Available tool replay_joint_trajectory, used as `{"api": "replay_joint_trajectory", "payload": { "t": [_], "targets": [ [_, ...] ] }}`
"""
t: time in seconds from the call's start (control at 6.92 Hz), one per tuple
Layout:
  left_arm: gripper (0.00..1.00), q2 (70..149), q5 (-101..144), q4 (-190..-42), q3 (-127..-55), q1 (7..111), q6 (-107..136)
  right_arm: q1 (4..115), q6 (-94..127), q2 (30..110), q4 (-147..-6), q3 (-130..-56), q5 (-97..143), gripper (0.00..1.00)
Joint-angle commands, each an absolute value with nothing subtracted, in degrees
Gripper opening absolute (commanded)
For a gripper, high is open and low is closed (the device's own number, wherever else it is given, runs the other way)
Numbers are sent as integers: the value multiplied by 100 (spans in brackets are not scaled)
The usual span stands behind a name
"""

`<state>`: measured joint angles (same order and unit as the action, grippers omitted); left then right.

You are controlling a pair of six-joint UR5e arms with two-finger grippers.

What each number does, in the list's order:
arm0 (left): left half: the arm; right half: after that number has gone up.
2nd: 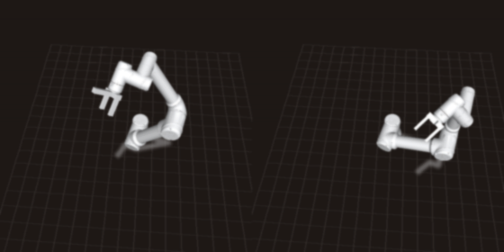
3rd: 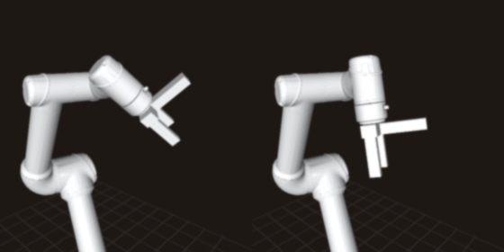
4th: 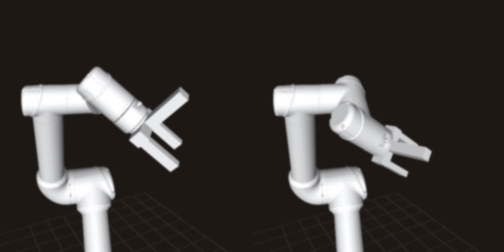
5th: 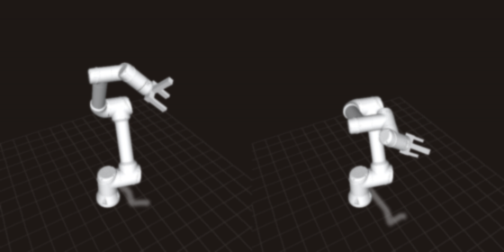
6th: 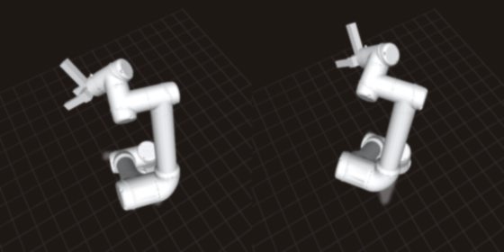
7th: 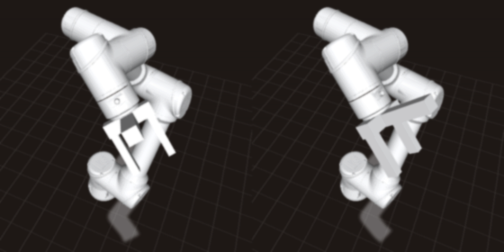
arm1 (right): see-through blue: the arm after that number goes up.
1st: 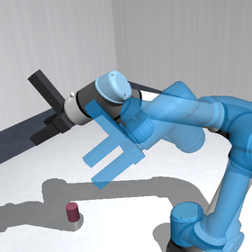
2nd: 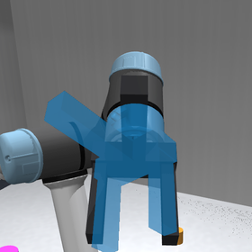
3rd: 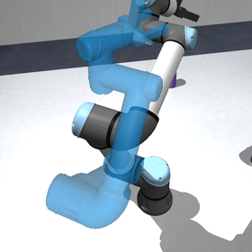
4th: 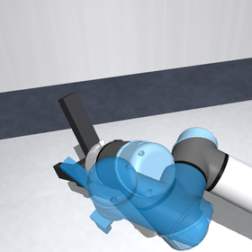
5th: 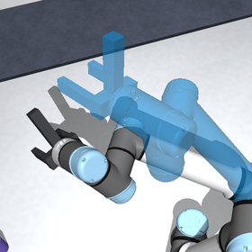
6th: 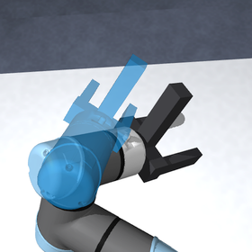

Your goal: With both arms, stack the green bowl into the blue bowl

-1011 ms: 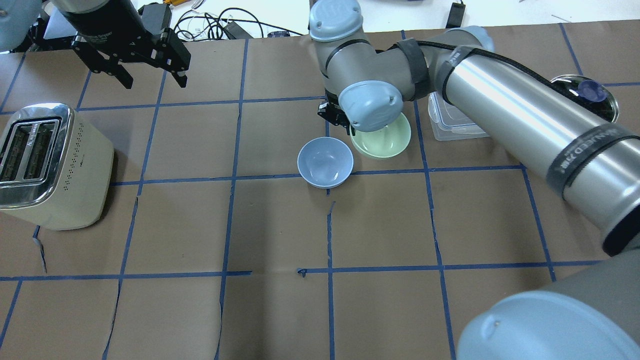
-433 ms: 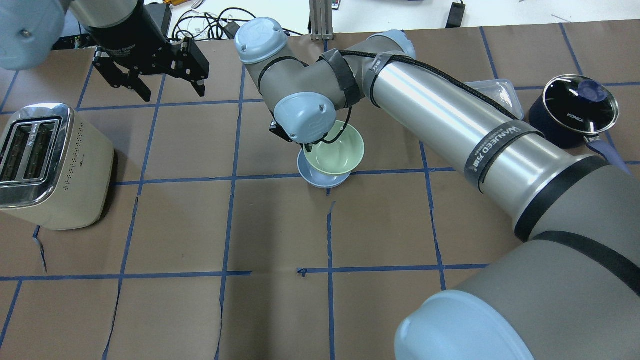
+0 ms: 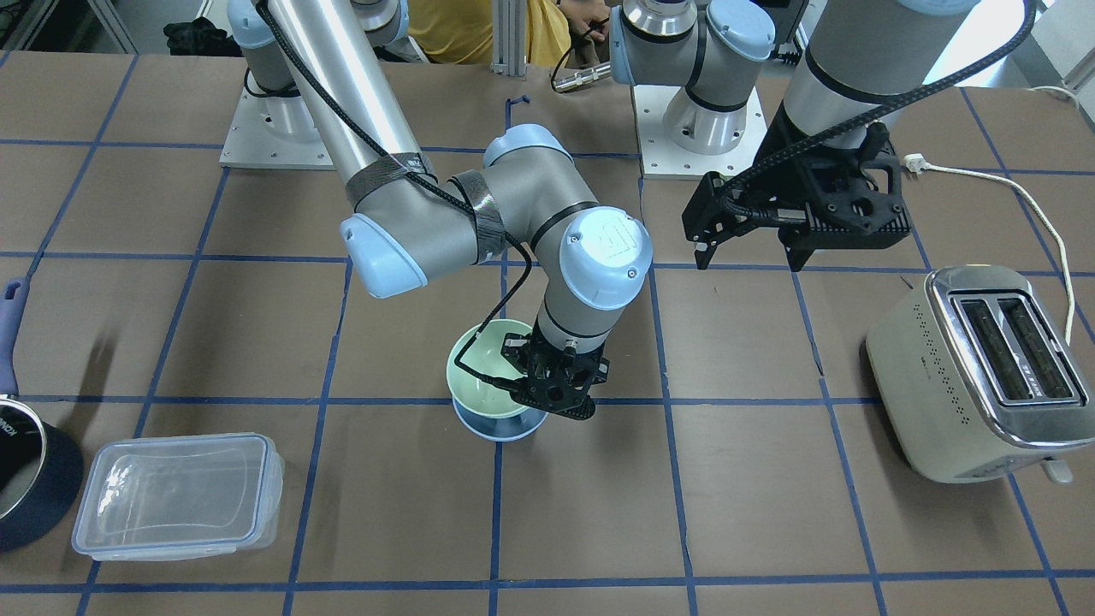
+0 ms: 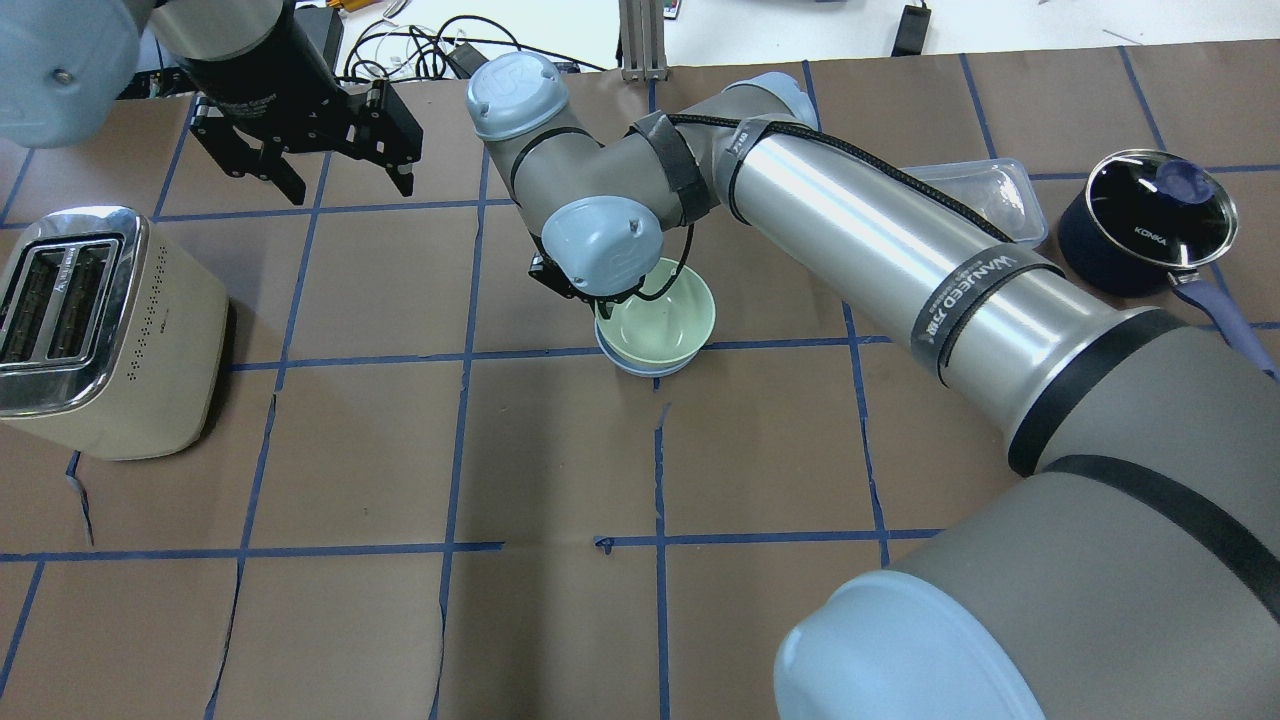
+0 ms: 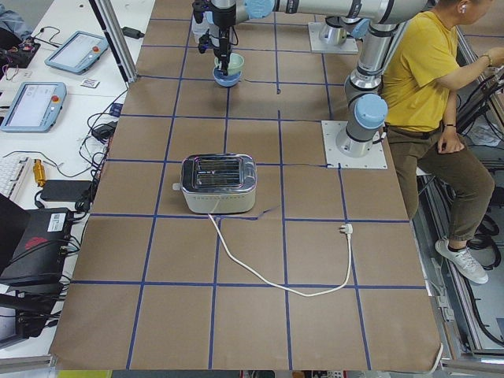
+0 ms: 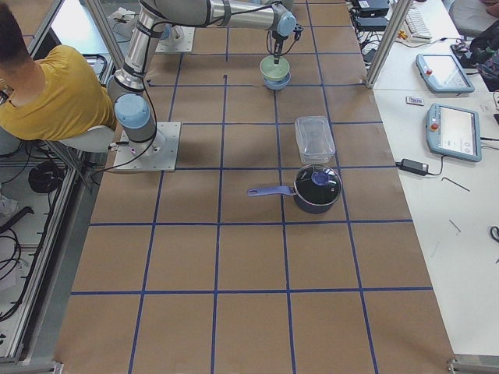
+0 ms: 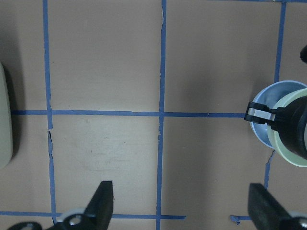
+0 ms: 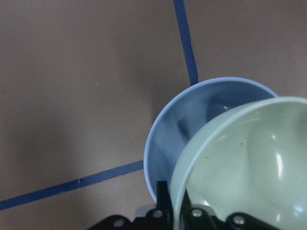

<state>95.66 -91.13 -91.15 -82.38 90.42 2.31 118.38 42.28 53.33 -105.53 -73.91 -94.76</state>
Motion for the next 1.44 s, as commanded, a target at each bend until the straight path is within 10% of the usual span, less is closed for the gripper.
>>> {"api": "replay_joint_trajectory", "payload": {
  "t": [0.0, 1.3],
  "targets": [
    [100, 9536, -9106, -9070, -8305, 9044, 229, 11830, 4227, 5352, -10529, -7374, -9475, 100],
    [100, 9528, -9123, -8439, -8428, 9035, 263, 10030, 1500, 7204, -9343, -7573, -8815, 100]
  ]
}}
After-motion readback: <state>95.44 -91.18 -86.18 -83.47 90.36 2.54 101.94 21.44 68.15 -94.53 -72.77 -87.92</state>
